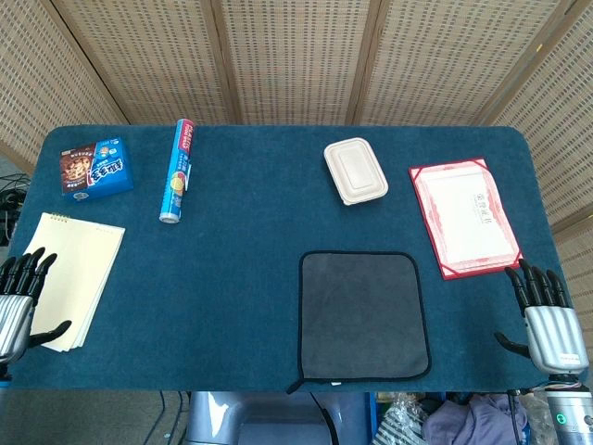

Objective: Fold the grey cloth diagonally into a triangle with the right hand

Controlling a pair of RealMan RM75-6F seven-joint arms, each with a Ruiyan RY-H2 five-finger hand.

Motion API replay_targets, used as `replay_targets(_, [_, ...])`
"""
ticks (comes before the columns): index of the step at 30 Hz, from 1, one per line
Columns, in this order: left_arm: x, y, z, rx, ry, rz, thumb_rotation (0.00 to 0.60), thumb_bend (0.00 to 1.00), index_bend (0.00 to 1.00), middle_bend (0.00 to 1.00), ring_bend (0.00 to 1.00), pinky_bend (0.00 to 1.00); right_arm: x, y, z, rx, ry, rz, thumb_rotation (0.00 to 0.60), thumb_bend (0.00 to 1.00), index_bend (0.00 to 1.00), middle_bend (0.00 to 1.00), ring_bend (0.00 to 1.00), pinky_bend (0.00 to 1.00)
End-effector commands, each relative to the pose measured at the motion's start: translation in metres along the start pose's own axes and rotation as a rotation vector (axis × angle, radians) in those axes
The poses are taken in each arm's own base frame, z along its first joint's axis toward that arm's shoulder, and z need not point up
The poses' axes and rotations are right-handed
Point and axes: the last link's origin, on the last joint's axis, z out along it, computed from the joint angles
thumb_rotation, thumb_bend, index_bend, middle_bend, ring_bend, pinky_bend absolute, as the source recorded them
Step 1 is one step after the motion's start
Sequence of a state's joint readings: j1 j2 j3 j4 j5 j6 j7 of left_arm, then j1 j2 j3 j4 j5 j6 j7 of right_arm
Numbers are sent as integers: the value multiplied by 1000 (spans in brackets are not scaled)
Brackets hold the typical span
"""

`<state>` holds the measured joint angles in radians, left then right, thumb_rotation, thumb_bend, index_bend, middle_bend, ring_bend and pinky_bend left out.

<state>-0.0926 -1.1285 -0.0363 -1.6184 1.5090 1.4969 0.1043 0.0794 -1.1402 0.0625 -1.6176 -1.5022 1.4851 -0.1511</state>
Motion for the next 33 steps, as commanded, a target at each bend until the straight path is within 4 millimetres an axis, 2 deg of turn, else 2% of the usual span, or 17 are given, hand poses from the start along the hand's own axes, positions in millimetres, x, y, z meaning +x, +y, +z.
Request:
replay_targets(1, [0, 0, 0, -1, 2, -1, 600, 117, 0, 0, 0, 0, -1, 0, 0, 1, -3, -2, 600, 4, 0, 0, 0, 0])
replay_targets(33, [2, 2, 1, -4, 12, -11, 600, 117, 0, 0, 0, 0, -4, -6, -5, 2, -24, -7, 600, 4, 20, 0, 0, 0])
